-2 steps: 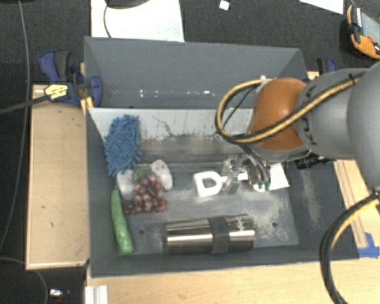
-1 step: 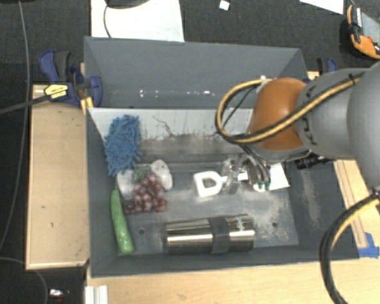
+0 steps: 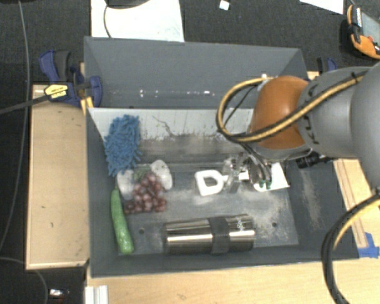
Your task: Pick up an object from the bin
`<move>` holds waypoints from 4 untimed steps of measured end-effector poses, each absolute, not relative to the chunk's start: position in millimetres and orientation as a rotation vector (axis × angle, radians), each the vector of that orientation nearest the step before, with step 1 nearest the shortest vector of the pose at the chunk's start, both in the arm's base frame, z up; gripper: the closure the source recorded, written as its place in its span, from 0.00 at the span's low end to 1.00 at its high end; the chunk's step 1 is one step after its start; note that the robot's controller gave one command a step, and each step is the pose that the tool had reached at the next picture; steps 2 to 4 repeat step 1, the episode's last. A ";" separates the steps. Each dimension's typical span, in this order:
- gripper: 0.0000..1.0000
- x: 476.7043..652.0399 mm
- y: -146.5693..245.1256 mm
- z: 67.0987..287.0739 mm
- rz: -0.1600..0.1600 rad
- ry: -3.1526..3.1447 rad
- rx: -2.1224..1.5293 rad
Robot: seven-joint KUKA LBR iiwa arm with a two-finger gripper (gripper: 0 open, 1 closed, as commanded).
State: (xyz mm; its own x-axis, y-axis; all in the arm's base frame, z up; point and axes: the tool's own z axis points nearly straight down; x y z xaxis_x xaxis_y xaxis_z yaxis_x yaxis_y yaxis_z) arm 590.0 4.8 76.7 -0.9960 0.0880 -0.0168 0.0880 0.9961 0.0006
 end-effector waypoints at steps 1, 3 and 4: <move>1.00 587.5 4.8 101.2 0.000 3.131 0.136; 1.00 587.5 4.8 101.2 0.000 3.131 0.136; 1.00 587.5 4.8 101.2 0.000 3.131 0.136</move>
Offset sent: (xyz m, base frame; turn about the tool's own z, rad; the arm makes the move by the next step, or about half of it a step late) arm -0.0019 -0.0001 0.1222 -0.0006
